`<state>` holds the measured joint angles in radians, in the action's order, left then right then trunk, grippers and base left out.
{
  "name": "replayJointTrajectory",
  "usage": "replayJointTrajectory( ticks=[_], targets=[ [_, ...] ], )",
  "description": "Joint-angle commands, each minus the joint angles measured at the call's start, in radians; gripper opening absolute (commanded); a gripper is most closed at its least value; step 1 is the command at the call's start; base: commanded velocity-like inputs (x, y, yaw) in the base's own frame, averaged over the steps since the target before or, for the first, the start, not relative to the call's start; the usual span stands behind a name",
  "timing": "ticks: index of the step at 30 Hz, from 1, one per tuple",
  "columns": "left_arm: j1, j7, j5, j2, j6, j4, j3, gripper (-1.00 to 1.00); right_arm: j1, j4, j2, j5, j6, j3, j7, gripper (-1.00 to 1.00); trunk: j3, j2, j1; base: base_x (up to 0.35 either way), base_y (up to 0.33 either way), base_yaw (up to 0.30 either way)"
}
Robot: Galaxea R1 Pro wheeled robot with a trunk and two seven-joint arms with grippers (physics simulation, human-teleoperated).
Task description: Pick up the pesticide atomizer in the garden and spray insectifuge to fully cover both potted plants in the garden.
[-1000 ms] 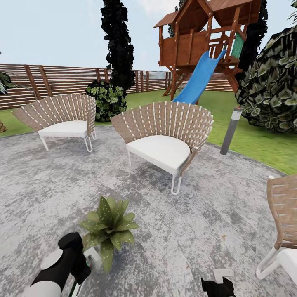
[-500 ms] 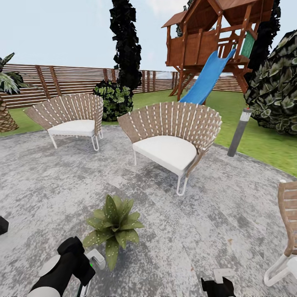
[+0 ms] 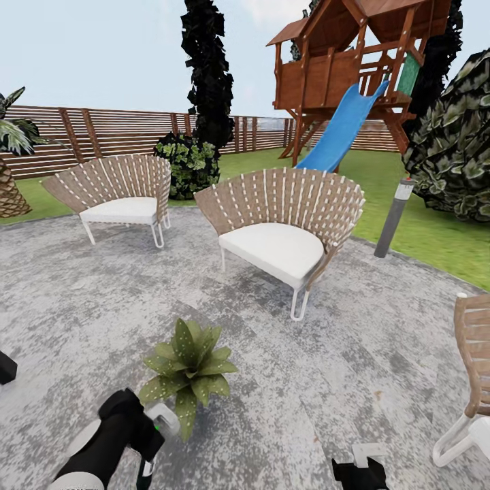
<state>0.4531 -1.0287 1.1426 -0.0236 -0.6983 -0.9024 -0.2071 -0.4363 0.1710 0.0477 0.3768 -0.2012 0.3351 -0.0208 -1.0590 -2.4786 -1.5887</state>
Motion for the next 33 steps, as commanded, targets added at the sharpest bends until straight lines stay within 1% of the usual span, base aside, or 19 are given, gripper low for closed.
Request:
replayJointTrajectory(
  ticks=[1, 3, 4, 6, 9, 10, 12, 13, 14, 17, 19, 20, 22, 24, 25, 27, 28, 30, 33],
  targets=[
    [0.003, -0.01, -0.018, -0.004, -0.005, -0.002, -0.003, -1.0, -0.001, -0.002, 0.0, 0.011, -0.004, 0.007, -0.002, 1.0, -0.001, 0.0, 0.0, 0.0, 0.0, 0.0],
    [0.014, -0.014, -0.086, -0.011, -0.014, -0.002, 0.001, -1.0, -0.001, -0.002, 0.0, 0.011, -0.004, 0.007, -0.002, 1.0, -0.001, 0.0, 0.0, 0.0, 0.0, 0.0],
    [0.017, -0.015, -0.096, -0.014, -0.018, -0.002, 0.002, -1.0, -0.001, -0.002, 0.0, 0.011, -0.004, 0.007, -0.002, 1.0, -0.001, 0.0, 0.0, 0.0, 0.0, 0.0],
    [0.047, -0.036, -0.106, -0.018, -0.022, -0.002, 0.005, -1.0, -0.001, -0.002, 0.0, 0.011, -0.004, 0.007, -0.002, 1.0, -0.001, 0.0, 0.0, 0.0, 0.0, 0.0],
    [0.118, -0.114, -0.097, -0.013, -0.051, 0.01, 0.023, -1.0, -0.001, -0.002, 0.0, 0.01, -0.004, 0.007, -0.002, 1.0, -0.001, 0.0, 0.0, 0.0, 0.0, 0.0],
    [0.138, -0.147, -0.084, -0.01, -0.09, 0.012, 0.036, -1.0, -0.001, -0.002, 0.0, 0.011, -0.004, 0.007, -0.002, 1.0, -0.001, 0.0, 0.0, 0.0, 0.0, 0.0],
    [0.154, -0.175, -0.065, -0.007, -0.144, 0.009, 0.057, -1.0, -0.001, -0.002, 0.0, 0.011, -0.004, 0.007, -0.002, 1.0, -0.001, 0.0, 0.0, 0.0, 0.0, 0.0],
    [0.166, -0.189, -0.05, -0.002, -0.173, 0.004, 0.077, -1.0, -0.001, -0.002, 0.0, 0.011, -0.004, 0.007, -0.002, 1.0, -0.001, 0.0, 0.0, 0.0, 0.0, 0.0],
    [0.172, -0.197, -0.045, 0.0, -0.179, 0.006, 0.083, -1.0, -0.001, -0.002, 0.0, 0.011, -0.004, 0.007, -0.002, 1.0, -0.001, 0.0, 0.0, 0.0, 0.0, 0.0],
    [0.199, -0.263, -0.022, 0.018, -0.187, 0.011, 0.093, -1.0, -0.001, -0.002, 0.0, 0.011, -0.004, 0.007, -0.002, 1.0, -0.001, 0.0, 0.0, 0.0, 0.0, 0.0],
    [0.217, -0.346, 0.016, 0.04, -0.188, 0.012, 0.103, -1.0, -0.001, -0.002, 0.0, 0.011, -0.004, 0.007, -0.002, 1.0, -0.001, 0.0, 0.0, 0.0, 0.0, 0.0],
    [0.23, -0.403, 0.073, 0.052, -0.187, 0.012, 0.115, -1.0, -0.001, -0.002, 0.0, 0.011, -0.004, 0.007, -0.002, 1.0, -0.001, 0.0, 0.0, 0.0, 0.0, 0.0],
    [0.239, -0.475, 0.147, 0.066, -0.187, 0.008, 0.12, -1.0, -0.001, -0.002, 0.0, 0.011, -0.004, 0.007, -0.002, 1.0, -0.001, 0.0, 0.0, 0.0, 0.0, 0.0],
    [0.242, -0.536, 0.19, 0.076, -0.186, 0.005, 0.122, -1.0, -0.001, -0.002, 0.001, 0.012, -0.005, 0.007, -0.002, 1.0, -0.001, 0.0, 0.0, 0.0, 0.0, 0.0],
    [0.242, -0.542, 0.211, 0.082, -0.184, 0.004, 0.123, -1.0, -0.001, -0.001, 0.002, 0.012, -0.005, 0.007, -0.002, 1.0, -0.001, 0.0, 0.0, 0.0, 0.0, 0.0],
    [0.242, -0.542, 0.225, 0.097, -0.182, 0.004, 0.123, -1.0, -0.001, -0.001, 0.011, 0.013, -0.005, 0.007, -0.002, 1.0, -0.001, 0.0, 0.0, 0.0, 0.0, 0.0],
    [0.242, -0.542, 0.224, 0.116, -0.178, 0.007, 0.123, -1.0, -0.001, -0.001, 0.018, 0.013, -0.006, 0.007, -0.002, 1.0, -0.001, 0.0, 0.0, 0.0, 0.0, 0.0],
    [0.243, -0.542, 0.226, 0.122, -0.175, 0.011, 0.124, -1.0, -0.001, -0.001, 0.02, 0.013, -0.006, 0.007, -0.002, 1.0, -0.001, 0.0, 0.0, 0.0, 0.0, 0.0],
    [0.245, -0.542, 0.228, 0.12, -0.175, 0.012, 0.124, -1.0, -0.001, -0.001, 0.021, 0.013, -0.005, 0.007, -0.002, 1.0, -0.001, 0.0, 0.0, 0.0, 0.0, 0.0]
  ],
)
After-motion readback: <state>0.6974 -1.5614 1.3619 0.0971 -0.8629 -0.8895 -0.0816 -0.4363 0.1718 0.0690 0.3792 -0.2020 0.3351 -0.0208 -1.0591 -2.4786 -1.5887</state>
